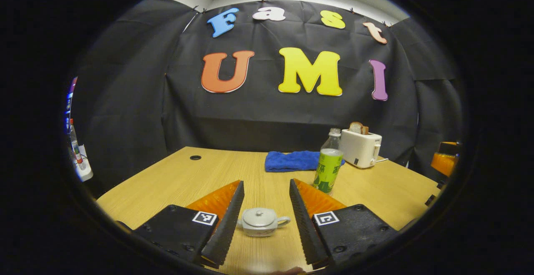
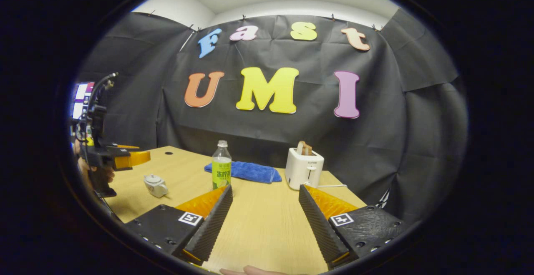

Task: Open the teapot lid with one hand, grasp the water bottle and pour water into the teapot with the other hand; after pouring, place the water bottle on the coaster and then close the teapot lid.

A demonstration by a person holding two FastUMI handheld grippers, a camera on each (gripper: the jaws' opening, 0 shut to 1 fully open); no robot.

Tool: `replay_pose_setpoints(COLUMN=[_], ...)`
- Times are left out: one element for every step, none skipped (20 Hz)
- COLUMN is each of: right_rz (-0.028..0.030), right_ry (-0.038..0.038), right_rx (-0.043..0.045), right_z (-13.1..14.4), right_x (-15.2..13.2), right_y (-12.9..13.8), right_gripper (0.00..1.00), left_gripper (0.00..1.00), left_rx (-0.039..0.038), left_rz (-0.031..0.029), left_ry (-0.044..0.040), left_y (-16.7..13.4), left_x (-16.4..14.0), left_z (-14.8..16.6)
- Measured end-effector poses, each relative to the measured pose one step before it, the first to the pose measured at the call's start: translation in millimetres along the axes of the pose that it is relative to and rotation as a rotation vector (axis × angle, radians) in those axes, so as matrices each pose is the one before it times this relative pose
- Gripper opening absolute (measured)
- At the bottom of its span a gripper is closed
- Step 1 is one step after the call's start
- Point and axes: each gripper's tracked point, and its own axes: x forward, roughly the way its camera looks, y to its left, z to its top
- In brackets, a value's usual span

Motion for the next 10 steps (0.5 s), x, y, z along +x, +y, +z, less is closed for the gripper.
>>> replay_pose_setpoints(right_rz=[-0.00439,0.00430,0.01026,-0.00139,-0.00510,-0.00453,-0.00102,-0.00443,-0.00698,-0.01093], right_ry=[0.00288,-0.00483,-0.01361,-0.00894,-0.00706,-0.00056,0.00641,0.00452,0.00109,-0.00016], right_rx=[0.00490,0.00735,0.00715,0.00144,-0.00367,-0.00703,-0.00720,-0.00184,-0.00088,-0.00938], right_z=[0.46,1.38,5.18,2.76,1.76,-0.72,-0.54,-0.37,1.37,0.27], right_x=[-0.68,-1.73,-2.61,-2.39,-2.92,-3.68,-4.04,-3.94,-5.32,-5.14], right_y=[0.39,2.49,3.90,0.72,0.20,1.24,2.45,3.17,2.14,-0.37], right_gripper=[0.97,0.95,0.95,0.95,0.95,0.95,0.95,0.95,0.95,0.97], left_gripper=[0.72,0.75,0.78,0.87,0.93,0.99,0.99,0.99,0.98,0.99], left_rx=[-0.00422,0.00329,0.02120,0.03102,0.02893,0.02203,0.01886,0.00778,0.00083,-0.00554], left_rz=[-0.01245,0.00185,0.01358,0.02884,0.02998,0.01690,0.00583,-0.01387,-0.02464,-0.02284], left_ry=[-0.01371,-0.00882,-0.00220,-0.01025,-0.01052,-0.01099,-0.01157,0.00390,0.00704,-0.00390], left_y=[-7.19,-5.68,0.01,1.60,1.00,-0.65,-2.07,-5.36,-8.86,-6.24], left_x=[-9.96,-8.84,-10.04,-8.97,-7.57,-8.21,-7.12,-8.00,-8.02,-5.47], left_z=[8.44,7.43,4.65,5.18,4.57,3.24,3.27,-0.12,-1.91,1.17])
